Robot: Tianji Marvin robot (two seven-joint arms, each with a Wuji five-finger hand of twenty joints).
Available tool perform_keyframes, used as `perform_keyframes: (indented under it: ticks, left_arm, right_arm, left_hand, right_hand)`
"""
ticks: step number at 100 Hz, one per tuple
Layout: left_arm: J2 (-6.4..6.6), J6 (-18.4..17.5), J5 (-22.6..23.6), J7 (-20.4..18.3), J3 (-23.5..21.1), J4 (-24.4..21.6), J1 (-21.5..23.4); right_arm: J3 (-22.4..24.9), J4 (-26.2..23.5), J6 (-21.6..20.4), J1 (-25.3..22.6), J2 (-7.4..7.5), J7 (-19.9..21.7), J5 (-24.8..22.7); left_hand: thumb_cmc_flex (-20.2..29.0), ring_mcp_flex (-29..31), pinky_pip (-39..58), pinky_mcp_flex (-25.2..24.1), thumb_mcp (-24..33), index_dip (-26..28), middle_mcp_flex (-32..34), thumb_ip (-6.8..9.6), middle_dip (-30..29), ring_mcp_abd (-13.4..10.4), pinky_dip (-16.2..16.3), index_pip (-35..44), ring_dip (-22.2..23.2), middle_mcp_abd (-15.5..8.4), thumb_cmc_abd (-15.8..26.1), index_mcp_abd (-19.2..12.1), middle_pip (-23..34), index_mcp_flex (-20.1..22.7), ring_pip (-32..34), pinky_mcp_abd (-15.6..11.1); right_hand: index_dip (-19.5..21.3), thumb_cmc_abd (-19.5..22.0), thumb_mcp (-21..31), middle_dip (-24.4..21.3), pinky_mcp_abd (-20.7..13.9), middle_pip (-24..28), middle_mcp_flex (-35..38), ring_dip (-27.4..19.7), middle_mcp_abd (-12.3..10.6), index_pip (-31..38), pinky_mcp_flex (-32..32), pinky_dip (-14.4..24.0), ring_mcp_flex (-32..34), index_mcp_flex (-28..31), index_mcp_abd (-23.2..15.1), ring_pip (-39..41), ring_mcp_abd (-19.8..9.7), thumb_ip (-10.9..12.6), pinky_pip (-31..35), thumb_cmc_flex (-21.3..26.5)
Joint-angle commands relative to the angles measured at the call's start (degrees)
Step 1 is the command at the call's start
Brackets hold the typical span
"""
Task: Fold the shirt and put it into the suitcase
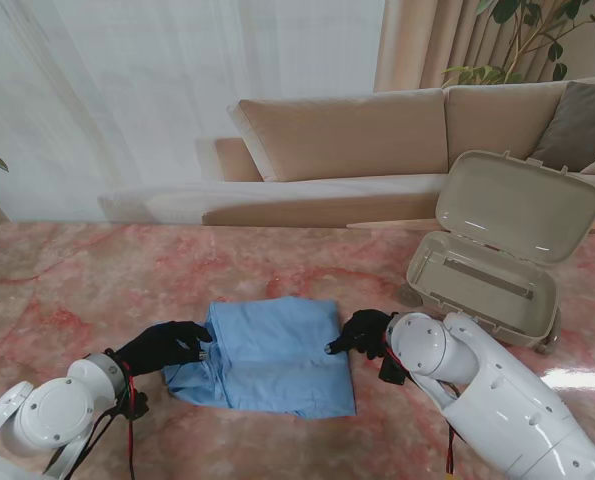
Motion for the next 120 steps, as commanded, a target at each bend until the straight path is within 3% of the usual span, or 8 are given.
perform_keyframes:
  ticks: [1,9,14,45,47,54,69,120]
  left_arm:
    - [-0.05,0.1,-0.2,0.0,0.4,0.5,0.2]
    - [-0.06,0.1,-0.4,0.0,0.7,0.7,0.1]
    - [-0.08,0.2,-0.5,0.0,0.8,0.8,0.0]
    - [-0.14,0.3,-1.1,0.2,1.5,1.3,-0.3]
    - [-0.14,0.2,-1.1,0.2,1.5,1.4,-0.3]
    - [-0.16,0.2,-1.2,0.3,1.6,1.5,-0.4]
    - [-0.20,0.3,-1.4,0.4,1.8,1.7,-0.5]
    - [-0.50,0.5,-1.5,1.6,1.2,1.5,0.4]
  right_arm:
    - [-1.4,1.2,1.3,-0.4,-0.02,2.1,0.1]
    - [-2.6,1.7,2.0,0.8,0.14,2.7,-0.5]
    - [-3.3,2.1,2.5,1.5,0.07,2.6,-0.2]
    - [-8.8,5.0,4.9,7.4,0.33,4.9,2.3]
    - [-9.2,5.2,5.1,7.8,0.31,4.9,2.4]
    - [-10.3,5.6,5.5,8.9,0.26,5.0,2.9]
    - [-11.6,6.1,6.0,10.2,0.11,5.2,4.1]
    - [-4.9,4.9,3.1,5.2,-2.60,-1.9,9.7]
  left_hand:
    - [1.1,-0.8,-0.1,-0.3,-1.5,0.0,-0.9,1.70,0.2,1.0,0.0,0.4,-0.5,-0.3,2.0,0.1,-0.1,0.0,-1.2,1.1]
    - [1.1,-0.8,-0.2,-0.3,-1.5,0.0,-0.9,1.70,0.2,1.1,0.0,0.4,-0.5,-0.3,1.9,0.1,-0.1,0.0,-1.2,1.1]
    - [1.1,-0.9,-0.1,-0.3,-1.5,0.0,-0.9,1.70,0.2,1.1,0.0,0.4,-0.5,-0.3,1.9,0.1,-0.1,0.0,-1.2,1.1]
    - [1.3,-0.9,-0.1,-0.4,-1.4,0.1,-0.9,1.70,0.2,0.9,0.0,0.6,-0.5,-0.3,1.7,0.3,0.0,0.0,-1.2,1.1]
    - [1.3,-0.9,-0.2,-0.4,-1.4,0.1,-0.9,1.69,0.2,1.0,0.0,0.6,-0.4,-0.3,1.7,0.3,0.0,0.1,-1.2,1.1]
    - [1.3,-0.9,-0.1,-0.3,-1.4,0.1,-0.9,1.71,0.2,0.9,0.0,0.6,-0.4,-0.4,1.6,0.2,0.0,0.1,-1.2,1.1]
    - [1.4,-0.9,-0.1,-0.4,-1.3,0.1,-1.0,1.72,0.3,0.9,0.0,0.7,-0.5,-0.4,1.5,0.3,0.0,0.1,-1.2,1.1]
    - [1.2,-0.9,-0.2,-0.4,-1.2,0.0,-1.0,1.67,0.2,0.9,0.0,0.8,-0.5,-0.4,1.5,0.2,0.0,0.1,-1.3,1.2]
  right_hand:
    - [-0.6,-1.9,-1.0,0.9,1.6,-2.5,0.5,1.8,-0.2,-1.6,1.1,1.4,1.9,0.5,0.9,0.6,-0.4,1.7,2.6,1.1]
    - [1.3,-2.3,0.2,1.7,1.5,-1.4,1.4,1.9,-1.0,1.1,2.0,1.5,2.9,0.5,0.2,1.2,-0.7,1.6,3.2,0.9]
    - [3.0,-2.7,1.7,2.3,-13.1,-0.8,2.5,1.7,-1.4,3.0,30.2,-1.0,3.7,1.0,-0.3,1.6,-0.8,1.4,10.0,0.9]
    - [7.1,-2.8,6.1,3.4,-12.0,0.9,5.8,1.7,-2.4,9.1,35.9,9.9,5.8,2.8,-0.6,2.8,-0.9,0.7,1.4,0.6]
    - [7.3,-2.7,6.0,3.7,-2.9,1.1,6.1,1.6,-2.5,10.1,27.7,9.4,6.0,2.8,-0.6,3.0,-0.9,0.7,-7.4,1.0]
    - [8.1,-2.7,6.3,4.3,4.6,2.0,7.8,1.6,-3.0,13.3,13.3,13.5,7.4,3.6,-1.4,3.7,-1.1,0.6,-16.5,2.5]
    - [3.6,-4.0,6.1,5.3,2.8,3.4,9.8,1.5,-4.2,27.4,4.7,5.1,8.9,0.9,-3.9,4.3,-1.8,-2.4,2.8,8.4]
    - [9.7,-3.6,18.4,7.4,1.4,5.8,13.7,1.5,-4.6,42.3,4.4,3.9,11.3,-0.6,-4.6,6.8,-2.1,2.8,7.7,13.3]
